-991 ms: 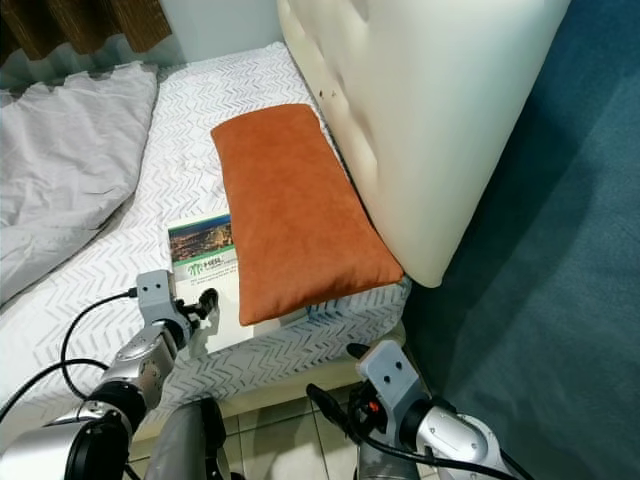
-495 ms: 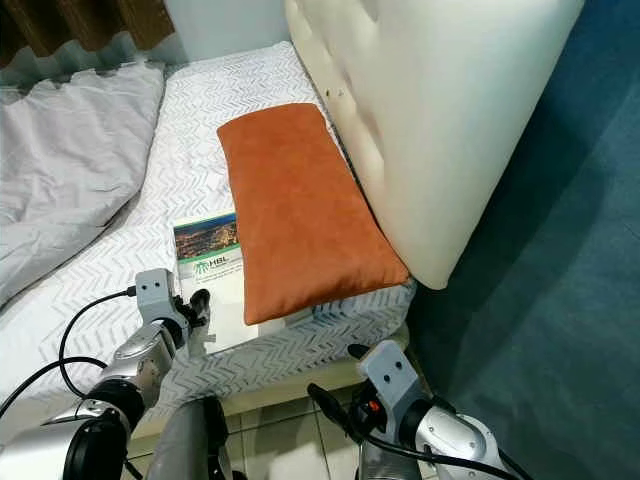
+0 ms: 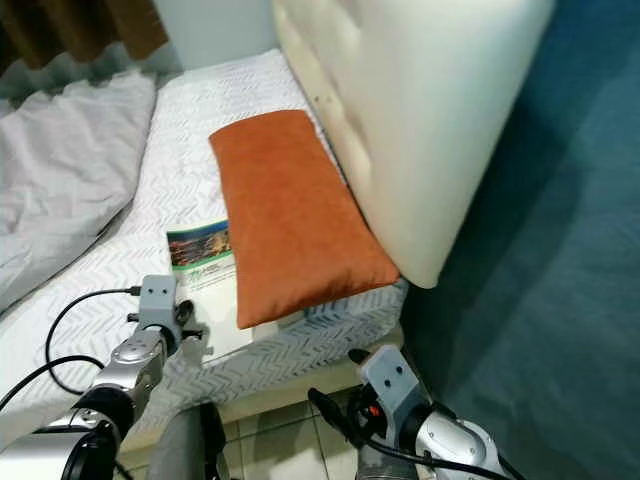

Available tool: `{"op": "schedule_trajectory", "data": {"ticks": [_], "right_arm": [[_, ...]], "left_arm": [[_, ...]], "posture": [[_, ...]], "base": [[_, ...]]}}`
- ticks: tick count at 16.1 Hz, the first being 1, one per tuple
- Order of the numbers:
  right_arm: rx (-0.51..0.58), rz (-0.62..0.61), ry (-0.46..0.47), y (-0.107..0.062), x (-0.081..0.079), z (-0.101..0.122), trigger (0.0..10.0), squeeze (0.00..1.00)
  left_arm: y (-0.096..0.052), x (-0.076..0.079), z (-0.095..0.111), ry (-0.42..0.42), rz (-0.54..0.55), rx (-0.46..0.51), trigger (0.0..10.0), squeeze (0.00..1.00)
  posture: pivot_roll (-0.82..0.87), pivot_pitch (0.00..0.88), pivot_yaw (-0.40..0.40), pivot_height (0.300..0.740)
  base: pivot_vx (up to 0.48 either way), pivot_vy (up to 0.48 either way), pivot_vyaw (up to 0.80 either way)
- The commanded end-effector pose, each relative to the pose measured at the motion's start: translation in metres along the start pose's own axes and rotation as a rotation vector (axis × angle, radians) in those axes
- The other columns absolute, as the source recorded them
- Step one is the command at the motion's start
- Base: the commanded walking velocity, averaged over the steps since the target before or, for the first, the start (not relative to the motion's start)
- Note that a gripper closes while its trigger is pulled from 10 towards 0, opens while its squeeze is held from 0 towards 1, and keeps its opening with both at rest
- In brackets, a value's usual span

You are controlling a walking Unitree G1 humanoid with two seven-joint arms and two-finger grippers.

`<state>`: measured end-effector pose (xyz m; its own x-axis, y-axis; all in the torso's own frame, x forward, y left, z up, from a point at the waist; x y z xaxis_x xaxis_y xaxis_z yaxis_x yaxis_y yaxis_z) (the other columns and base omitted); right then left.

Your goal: Clean up the room

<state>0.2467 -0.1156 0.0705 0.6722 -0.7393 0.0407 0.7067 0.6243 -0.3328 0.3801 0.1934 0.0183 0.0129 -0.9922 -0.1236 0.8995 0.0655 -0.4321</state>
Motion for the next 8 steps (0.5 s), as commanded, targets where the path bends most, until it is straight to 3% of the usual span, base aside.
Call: {"op": "schedule_trajectory", "data": {"ticks": [1, 3, 4, 5, 7, 8], "right_arm": [[-0.009, 0.004, 0.004, 0.000, -0.003, -0.004, 10.0, 0.00], [-0.011, 0.007, 0.000, 0.000, -0.002, -0.005, 10.0, 0.00], [-0.011, 0.008, -0.003, 0.001, -0.001, -0.005, 10.0, 0.00], [-0.011, 0.008, -0.004, 0.001, -0.001, -0.004, 10.0, 0.00], [-0.015, 0.018, -0.010, 0.003, -0.001, -0.005, 10.0, 0.00], [-0.018, 0.019, -0.013, 0.003, -0.001, -0.005, 10.0, 0.00]], "left_arm": [[-0.014, -0.006, -0.062, 0.013, 0.014, -0.220, 0.0, 0.00], [-0.012, -0.016, -0.056, 0.020, 0.055, -0.195, 0.0, 0.00], [-0.010, -0.031, -0.041, 0.034, 0.112, -0.139, 0.0, 0.00], [-0.009, -0.034, -0.038, 0.040, 0.122, -0.127, 0.0, 0.00], [-0.007, -0.032, -0.028, -0.024, 0.096, -0.098, 0.0, 0.00], [-0.007, -0.030, -0.029, -0.038, 0.090, -0.106, 2.4, 0.00]], "posture": [[-0.22, 0.139, 0.056, 0.576], [-0.21, 0.130, 0.051, 0.576], [-0.21, 0.126, 0.047, 0.576], [-0.21, 0.126, 0.047, 0.576], [-0.20, 0.119, 0.044, 0.576], [-0.20, 0.118, 0.042, 0.576]], "base": [[0.000, 0.000, 0.00], [0.000, 0.000, 0.00], [0.000, 0.000, 0.00], [0.000, 0.000, 0.00], [0.000, 0.000, 0.00], [0.000, 0.000, 0.00]]}}
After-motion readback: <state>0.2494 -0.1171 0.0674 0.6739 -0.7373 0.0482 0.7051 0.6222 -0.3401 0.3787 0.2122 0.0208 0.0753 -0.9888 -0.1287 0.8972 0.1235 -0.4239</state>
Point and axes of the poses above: a point about 5 cm out from each wrist's last joint towards the gripper, its own y axis pointing out of the wrist towards the gripper, its own z axis along the axis of the wrist's last joint, x = y × z, the point moved 5 cm from there along y, pointing out of the wrist towards the gripper, and after that the axes turned 2 degrees about y, right-handed, at the moved point
